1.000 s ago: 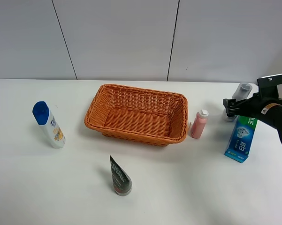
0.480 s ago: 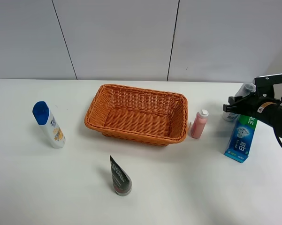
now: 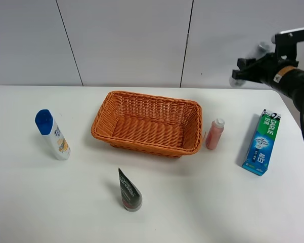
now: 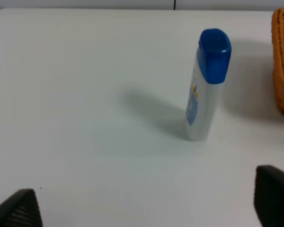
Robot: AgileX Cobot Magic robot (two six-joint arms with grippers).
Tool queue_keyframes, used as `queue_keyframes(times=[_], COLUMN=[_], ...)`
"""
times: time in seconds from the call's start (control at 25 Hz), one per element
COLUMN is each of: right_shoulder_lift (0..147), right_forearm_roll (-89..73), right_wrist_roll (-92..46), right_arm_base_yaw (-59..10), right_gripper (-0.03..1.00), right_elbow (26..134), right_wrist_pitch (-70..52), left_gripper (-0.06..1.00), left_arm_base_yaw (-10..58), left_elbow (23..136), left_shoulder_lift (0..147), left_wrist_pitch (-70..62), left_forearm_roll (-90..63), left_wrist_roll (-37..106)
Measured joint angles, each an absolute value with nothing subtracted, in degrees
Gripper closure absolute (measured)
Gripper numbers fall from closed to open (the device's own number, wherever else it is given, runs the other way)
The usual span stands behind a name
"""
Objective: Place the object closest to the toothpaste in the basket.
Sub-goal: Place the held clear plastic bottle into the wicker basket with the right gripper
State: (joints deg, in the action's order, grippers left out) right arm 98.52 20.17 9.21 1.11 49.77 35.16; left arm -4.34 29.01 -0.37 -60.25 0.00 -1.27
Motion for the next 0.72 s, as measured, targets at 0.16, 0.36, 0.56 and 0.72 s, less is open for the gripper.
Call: queue_keyframes(times=[0.16, 0.36, 0.56, 0.72], right_shoulder_lift=[97.98, 97.98, 98.25, 100.87], right_forearm_roll=[20.24, 20.68, 20.96, 21.72], right_wrist_roll=[14.52, 16.02, 17.85, 18.31], right_arm_base_yaw=[-8.43, -17.69, -26.31, -30.80], right_gripper=[0.53, 0.53, 0.53, 0.53], right_elbow=[56.31, 58.80, 58.92, 58.92], right_wrist_pitch=[29.73, 26.08, 21.19, 17.13], left_gripper=[0.05, 0.05, 0.05, 0.05], left_arm_base_yaw=[-4.34, -4.34, -4.34, -4.34], left_elbow=[29.01, 29.01, 29.01, 29.01], left_shoulder_lift=[-0.37, -0.37, -0.37, -0.37], left_wrist_pitch=[-60.25, -60.25, -60.25, -60.25], left_forearm_roll=[0.00, 0.00, 0.00, 0.00], left_wrist_roll=[-1.27, -1.27, -1.27, -1.27])
